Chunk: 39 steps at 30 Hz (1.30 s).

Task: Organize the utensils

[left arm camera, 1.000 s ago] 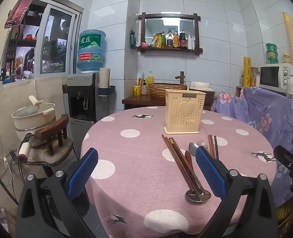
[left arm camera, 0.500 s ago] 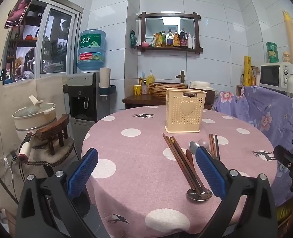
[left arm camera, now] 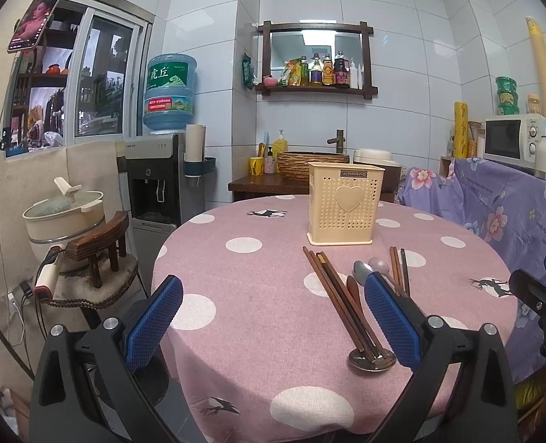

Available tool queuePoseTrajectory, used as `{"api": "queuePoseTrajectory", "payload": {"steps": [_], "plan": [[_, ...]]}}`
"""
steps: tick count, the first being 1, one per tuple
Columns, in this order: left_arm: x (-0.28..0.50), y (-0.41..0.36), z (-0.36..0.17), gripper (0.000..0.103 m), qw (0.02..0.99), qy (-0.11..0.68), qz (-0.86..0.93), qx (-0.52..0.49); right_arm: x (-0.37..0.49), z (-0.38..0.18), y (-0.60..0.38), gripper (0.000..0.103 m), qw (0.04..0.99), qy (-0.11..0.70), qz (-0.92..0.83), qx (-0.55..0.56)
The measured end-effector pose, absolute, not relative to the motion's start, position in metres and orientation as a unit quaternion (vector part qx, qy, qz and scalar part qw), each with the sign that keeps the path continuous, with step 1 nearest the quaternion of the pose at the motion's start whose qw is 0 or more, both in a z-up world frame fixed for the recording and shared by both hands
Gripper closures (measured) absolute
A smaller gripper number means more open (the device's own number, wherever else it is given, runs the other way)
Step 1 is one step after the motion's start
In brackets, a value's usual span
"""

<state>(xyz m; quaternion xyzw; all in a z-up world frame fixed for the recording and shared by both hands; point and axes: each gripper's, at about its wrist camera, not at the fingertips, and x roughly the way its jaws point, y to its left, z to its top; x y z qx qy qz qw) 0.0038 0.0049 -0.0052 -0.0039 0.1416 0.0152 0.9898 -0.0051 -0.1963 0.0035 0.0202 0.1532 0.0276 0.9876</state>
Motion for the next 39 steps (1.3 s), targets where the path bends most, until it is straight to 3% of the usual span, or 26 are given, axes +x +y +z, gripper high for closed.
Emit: {"api": "queuePoseTrajectory", "payload": {"steps": [39], "plan": [[0.003, 0.005, -0.012, 0.005, 0.989, 0.148, 0.015, -0.004, -0.003, -0.01, -0.192, 0.005, 0.987, 0.159, 0.028, 0.019]]}}
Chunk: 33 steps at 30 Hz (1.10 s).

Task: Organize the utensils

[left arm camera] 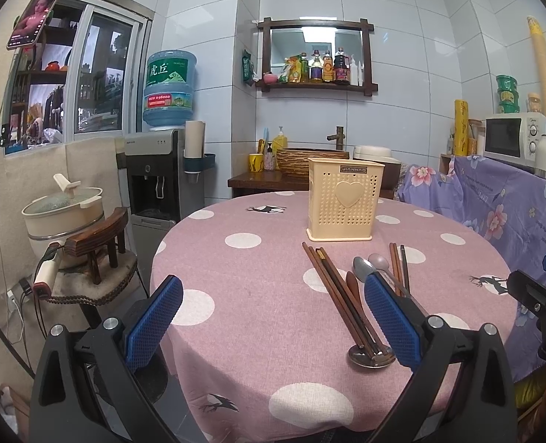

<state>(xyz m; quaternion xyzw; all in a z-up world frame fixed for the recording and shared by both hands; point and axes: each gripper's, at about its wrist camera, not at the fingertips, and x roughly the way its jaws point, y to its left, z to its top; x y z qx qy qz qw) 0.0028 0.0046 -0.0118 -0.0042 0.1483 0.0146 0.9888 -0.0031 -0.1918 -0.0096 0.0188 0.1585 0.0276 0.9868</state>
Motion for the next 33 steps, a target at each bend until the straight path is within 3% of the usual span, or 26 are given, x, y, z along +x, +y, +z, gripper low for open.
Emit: {"api": "queuePoseTrajectory", "payload": {"steps": [21, 33], "plan": [[0.003, 0.005, -0.012, 0.005, 0.988, 0.151, 0.015, -0.004, -0.001, -0.012, -0.191, 0.005, 0.986, 0.164, 0.028, 0.017], [0.048, 0.016, -0.033, 0.005, 0.97, 0.243, -0.022, -0.014, 0.031, -0.027, -0.203, 0.005, 0.975, 0.22, 0.018, 0.001]]}}
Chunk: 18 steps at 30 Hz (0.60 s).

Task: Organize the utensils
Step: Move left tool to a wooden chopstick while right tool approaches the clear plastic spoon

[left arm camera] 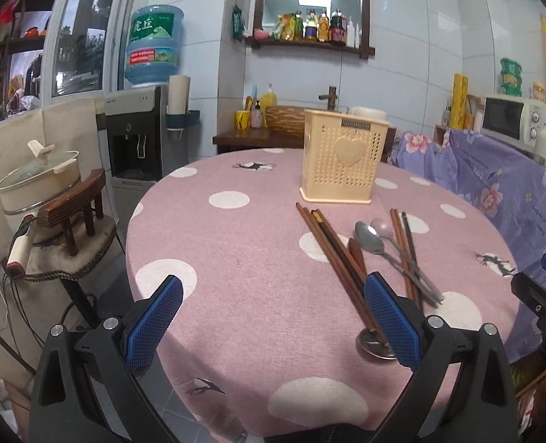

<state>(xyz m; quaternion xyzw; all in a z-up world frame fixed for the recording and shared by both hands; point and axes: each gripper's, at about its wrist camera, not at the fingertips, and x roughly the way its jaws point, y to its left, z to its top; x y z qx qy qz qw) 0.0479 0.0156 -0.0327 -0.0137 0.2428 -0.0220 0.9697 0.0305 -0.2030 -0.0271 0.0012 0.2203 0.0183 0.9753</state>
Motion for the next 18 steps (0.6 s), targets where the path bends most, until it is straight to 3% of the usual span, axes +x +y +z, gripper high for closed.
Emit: {"api": "queuePoseTrajectory", "payload": {"steps": [5, 12, 18], "plan": [[0.076, 0.017, -0.035, 0.009, 0.959, 0.281, -0.031, 0.005, 0.062, -0.032, -0.212, 0.005, 0.965, 0.26, 0.027, 0.013], [0.127, 0.018, -0.036, 0.037, 0.934, 0.35, -0.063, -0.015, 0.107, -0.028, -0.203, 0.005, 0.954, 0.296, 0.044, -0.017], [0.159, 0.007, -0.038, 0.044, 0.921, 0.382, -0.078, -0.008, 0.14, -0.028, -0.189, 0.009, 0.947, 0.314, 0.051, -0.042]]}}
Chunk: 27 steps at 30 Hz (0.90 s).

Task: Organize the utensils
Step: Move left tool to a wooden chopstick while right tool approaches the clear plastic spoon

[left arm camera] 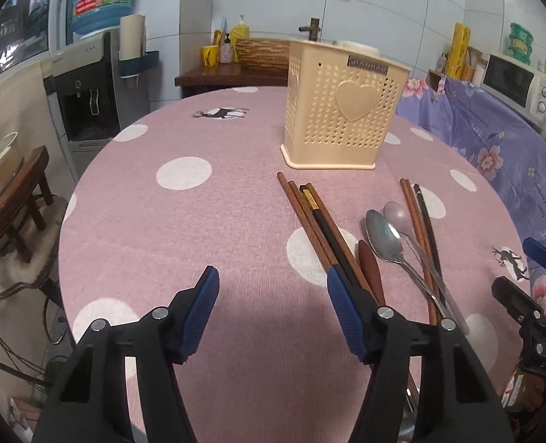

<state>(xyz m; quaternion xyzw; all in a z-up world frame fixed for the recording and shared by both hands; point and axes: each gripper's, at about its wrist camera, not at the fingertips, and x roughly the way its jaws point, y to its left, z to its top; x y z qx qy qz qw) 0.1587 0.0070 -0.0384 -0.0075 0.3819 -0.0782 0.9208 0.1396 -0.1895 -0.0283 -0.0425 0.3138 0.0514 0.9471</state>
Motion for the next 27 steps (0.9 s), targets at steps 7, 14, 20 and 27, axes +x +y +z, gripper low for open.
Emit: {"api": "queuePoseTrajectory", "payload": {"steps": [7, 14, 20, 27], "plan": [[0.184, -0.014, -0.05, 0.046, 0.903, 0.419, -0.089, 0.01, 0.159, -0.032, -0.195, 0.009, 0.942, 0.332, 0.052, 0.0], [0.193, -0.022, -0.06, 0.047, 0.894, 0.439, -0.083, 0.024, 0.167, -0.032, -0.19, 0.009, 0.939, 0.341, 0.054, -0.003], [0.198, 0.001, -0.059, 0.045, 0.889, 0.451, -0.075, 0.021, 0.18, -0.035, -0.192, 0.009, 0.932, 0.36, 0.05, 0.003], [0.204, 0.02, -0.051, 0.045, 0.895, 0.443, -0.054, 0.003, 0.204, -0.035, -0.176, 0.021, 0.923, 0.374, 0.086, -0.012]]}}
